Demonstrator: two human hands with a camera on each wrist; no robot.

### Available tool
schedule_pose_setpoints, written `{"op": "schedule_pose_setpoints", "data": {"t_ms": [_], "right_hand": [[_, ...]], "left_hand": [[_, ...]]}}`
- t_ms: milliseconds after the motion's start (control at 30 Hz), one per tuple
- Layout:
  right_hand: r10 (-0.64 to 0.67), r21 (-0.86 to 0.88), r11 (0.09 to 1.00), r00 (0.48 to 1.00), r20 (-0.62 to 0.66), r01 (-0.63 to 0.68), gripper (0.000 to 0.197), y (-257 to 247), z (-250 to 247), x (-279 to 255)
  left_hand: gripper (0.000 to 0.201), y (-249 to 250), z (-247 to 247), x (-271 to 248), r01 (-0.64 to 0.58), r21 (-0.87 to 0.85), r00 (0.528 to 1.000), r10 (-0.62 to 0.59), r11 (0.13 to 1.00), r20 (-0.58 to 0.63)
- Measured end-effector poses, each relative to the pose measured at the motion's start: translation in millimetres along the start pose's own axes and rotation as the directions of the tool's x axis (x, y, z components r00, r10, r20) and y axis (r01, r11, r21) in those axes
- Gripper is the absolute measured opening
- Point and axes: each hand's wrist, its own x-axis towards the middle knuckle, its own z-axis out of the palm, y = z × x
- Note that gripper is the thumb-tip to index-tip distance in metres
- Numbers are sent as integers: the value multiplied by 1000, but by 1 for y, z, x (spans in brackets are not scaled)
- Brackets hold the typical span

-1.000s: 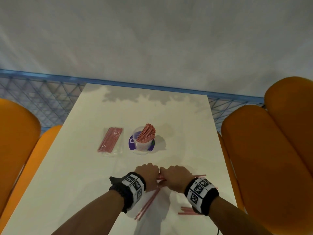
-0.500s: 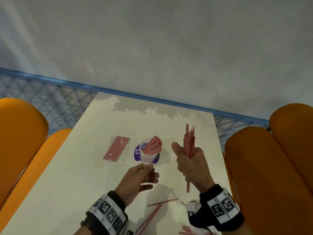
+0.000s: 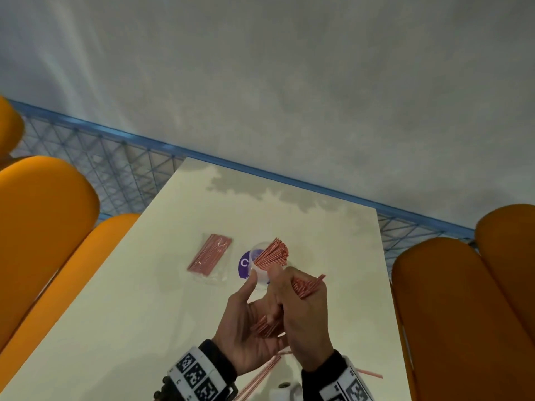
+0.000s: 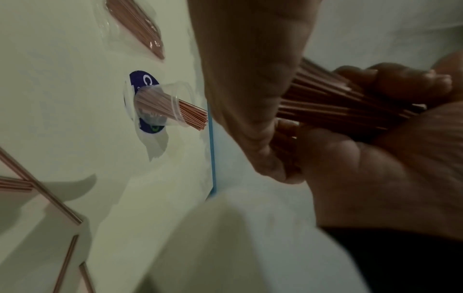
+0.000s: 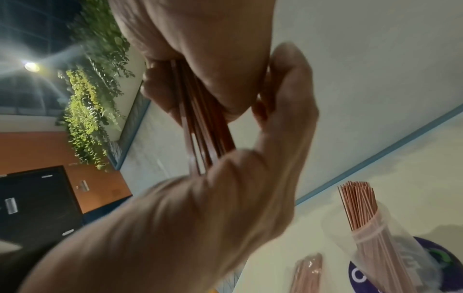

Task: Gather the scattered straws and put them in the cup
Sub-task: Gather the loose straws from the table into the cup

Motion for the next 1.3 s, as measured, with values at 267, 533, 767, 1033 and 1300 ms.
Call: {"op": "schedule_pose_setpoints", "data": {"t_ms": [267,533,767,1033,1300], "right_hand": [[156,57,987,986,-51,-153,58,5,6,0],[277,-237,933,961,-12,-272,44,17,-16,-16],[111,-366,921,991,-77,-132,39,6,-32,-23],[138,-825,560,990,-1,-79,82,28,-29,-27],[242,-896,443,967,75,-42,44,24,-38,0]], "left_hand": [[75,-7,-1,-1,-17,86,1000,15,996,22],[8,1,-4,-25,89,984,996,-9,156,-89],[33,-21,-9,-32,438,837,825,517,-329,-228],[29,-20,8,-32,384,664,873,486,-641,-36],[36,2,-9,-10,297,734,928,366,-611,-71]]}}
